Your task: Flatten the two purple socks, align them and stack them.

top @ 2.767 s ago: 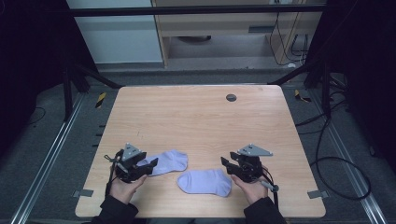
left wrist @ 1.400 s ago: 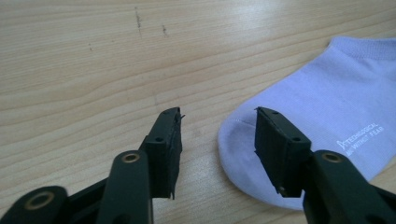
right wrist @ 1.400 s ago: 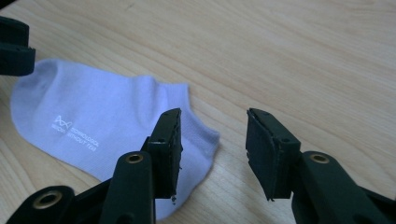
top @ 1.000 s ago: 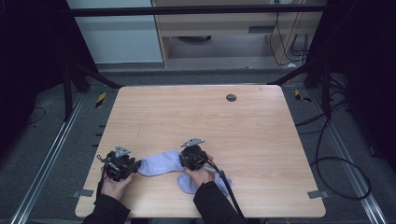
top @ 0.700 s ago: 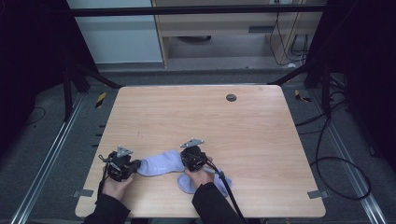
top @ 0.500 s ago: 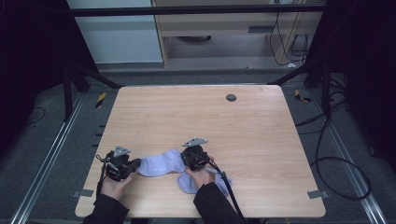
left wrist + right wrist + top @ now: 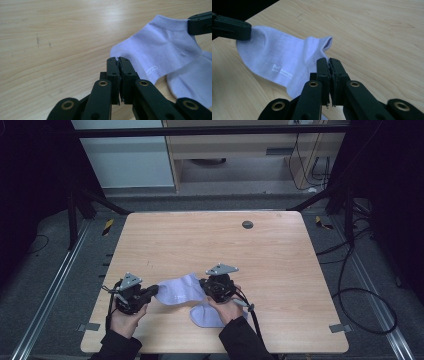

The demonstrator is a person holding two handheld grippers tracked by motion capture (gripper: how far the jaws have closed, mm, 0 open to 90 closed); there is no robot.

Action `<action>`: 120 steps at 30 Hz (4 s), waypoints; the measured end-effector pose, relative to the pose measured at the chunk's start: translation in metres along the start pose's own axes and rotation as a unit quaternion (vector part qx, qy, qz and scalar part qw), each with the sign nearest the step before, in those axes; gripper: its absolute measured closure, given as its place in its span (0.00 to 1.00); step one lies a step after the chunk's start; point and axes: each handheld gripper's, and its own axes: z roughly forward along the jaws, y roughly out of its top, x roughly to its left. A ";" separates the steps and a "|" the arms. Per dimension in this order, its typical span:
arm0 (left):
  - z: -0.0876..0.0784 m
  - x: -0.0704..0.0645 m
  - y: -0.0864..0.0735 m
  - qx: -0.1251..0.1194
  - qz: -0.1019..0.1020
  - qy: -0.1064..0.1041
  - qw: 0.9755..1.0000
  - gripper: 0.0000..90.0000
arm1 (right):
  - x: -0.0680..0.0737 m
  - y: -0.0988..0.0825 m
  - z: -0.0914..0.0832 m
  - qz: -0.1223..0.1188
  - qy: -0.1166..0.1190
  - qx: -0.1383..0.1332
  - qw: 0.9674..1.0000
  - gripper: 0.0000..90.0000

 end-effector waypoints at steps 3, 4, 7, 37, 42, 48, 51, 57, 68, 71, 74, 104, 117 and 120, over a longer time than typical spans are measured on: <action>0.000 -0.008 0.003 -0.004 0.010 -0.007 1.000 0.96 | -0.004 0.000 -0.014 -0.003 -0.002 -0.005 1.000 0.97; 0.000 -0.011 0.004 -0.005 0.011 -0.009 1.000 0.96 | -0.005 0.000 -0.019 -0.003 -0.004 -0.004 1.000 0.97; -0.001 -0.022 0.006 -0.008 0.018 -0.019 1.000 0.96 | -0.010 -0.003 -0.032 -0.007 -0.008 -0.007 1.000 0.97; 0.039 -0.084 -0.002 0.056 0.066 -0.081 0.993 0.96 | -0.039 -0.070 -0.106 0.013 -0.033 0.022 0.999 0.97; 0.047 -0.086 -0.006 0.069 0.070 -0.081 0.992 0.96 | -0.040 -0.076 -0.105 0.018 -0.031 0.028 0.999 0.97; 0.054 -0.088 -0.010 0.082 0.074 -0.081 0.991 0.96 | -0.039 -0.080 -0.101 0.014 -0.031 0.041 0.999 0.97; 0.056 -0.088 -0.012 0.088 0.078 -0.080 0.990 0.96 | -0.040 -0.082 -0.100 0.016 -0.031 0.048 0.998 0.97; 0.060 -0.087 -0.014 0.094 0.080 -0.078 0.989 0.96 | -0.043 -0.086 -0.097 0.019 -0.034 0.055 0.998 0.97; 0.065 -0.086 -0.018 0.103 0.082 -0.076 0.988 0.93 | -0.046 -0.092 -0.088 0.023 -0.045 0.079 0.996 0.96; 0.062 -0.084 -0.016 0.091 0.078 -0.072 0.990 0.85 | -0.047 -0.093 -0.089 0.020 -0.050 0.074 0.996 0.91; 0.053 -0.085 -0.010 0.064 0.072 -0.071 0.993 0.79 | -0.046 -0.091 -0.092 0.012 -0.052 0.051 0.997 0.86; 0.053 -0.092 -0.007 0.022 0.097 -0.074 0.992 0.76 | -0.054 -0.092 -0.084 0.004 -0.020 0.012 1.000 0.85; 0.036 -0.007 -0.005 -0.011 0.049 -0.002 0.999 0.48 | -0.116 -0.099 -0.102 0.054 -0.120 -0.026 0.991 0.45; 0.032 0.013 -0.008 -0.010 0.037 0.009 0.999 0.42 | -0.129 -0.103 -0.107 0.067 -0.137 -0.027 0.988 0.39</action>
